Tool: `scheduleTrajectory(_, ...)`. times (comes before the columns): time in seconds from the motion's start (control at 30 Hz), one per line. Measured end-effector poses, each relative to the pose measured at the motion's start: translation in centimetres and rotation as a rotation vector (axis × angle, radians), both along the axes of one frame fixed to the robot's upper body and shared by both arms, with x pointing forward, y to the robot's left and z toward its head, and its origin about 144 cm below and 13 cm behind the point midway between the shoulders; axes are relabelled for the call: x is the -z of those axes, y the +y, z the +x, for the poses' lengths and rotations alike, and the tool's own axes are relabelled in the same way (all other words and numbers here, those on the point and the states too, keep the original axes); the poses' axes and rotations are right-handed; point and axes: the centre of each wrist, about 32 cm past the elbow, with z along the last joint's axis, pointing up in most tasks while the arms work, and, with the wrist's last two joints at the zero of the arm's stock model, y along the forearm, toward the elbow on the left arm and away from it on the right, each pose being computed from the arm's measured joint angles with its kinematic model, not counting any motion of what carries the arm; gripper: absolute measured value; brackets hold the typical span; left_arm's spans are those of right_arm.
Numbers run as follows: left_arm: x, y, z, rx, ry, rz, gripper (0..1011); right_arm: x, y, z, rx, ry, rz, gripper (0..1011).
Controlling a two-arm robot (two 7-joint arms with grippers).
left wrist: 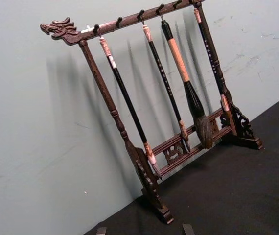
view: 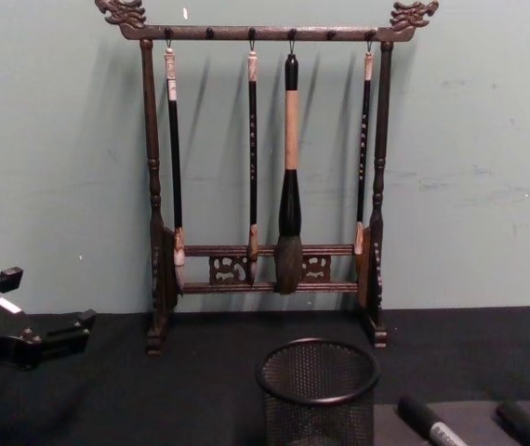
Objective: Pick up the water-based marker from the table and place it into the pen holder.
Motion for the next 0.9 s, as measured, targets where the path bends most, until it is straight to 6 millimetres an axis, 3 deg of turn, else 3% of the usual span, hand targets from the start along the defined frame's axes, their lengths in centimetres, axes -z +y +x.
scheduleTrajectory(0.9, 0.0, 0.0, 0.0, 0.0, 0.0, 0.0, 1001, 0.0, 0.0, 0.0, 0.0, 0.0, 0.0, 1002)
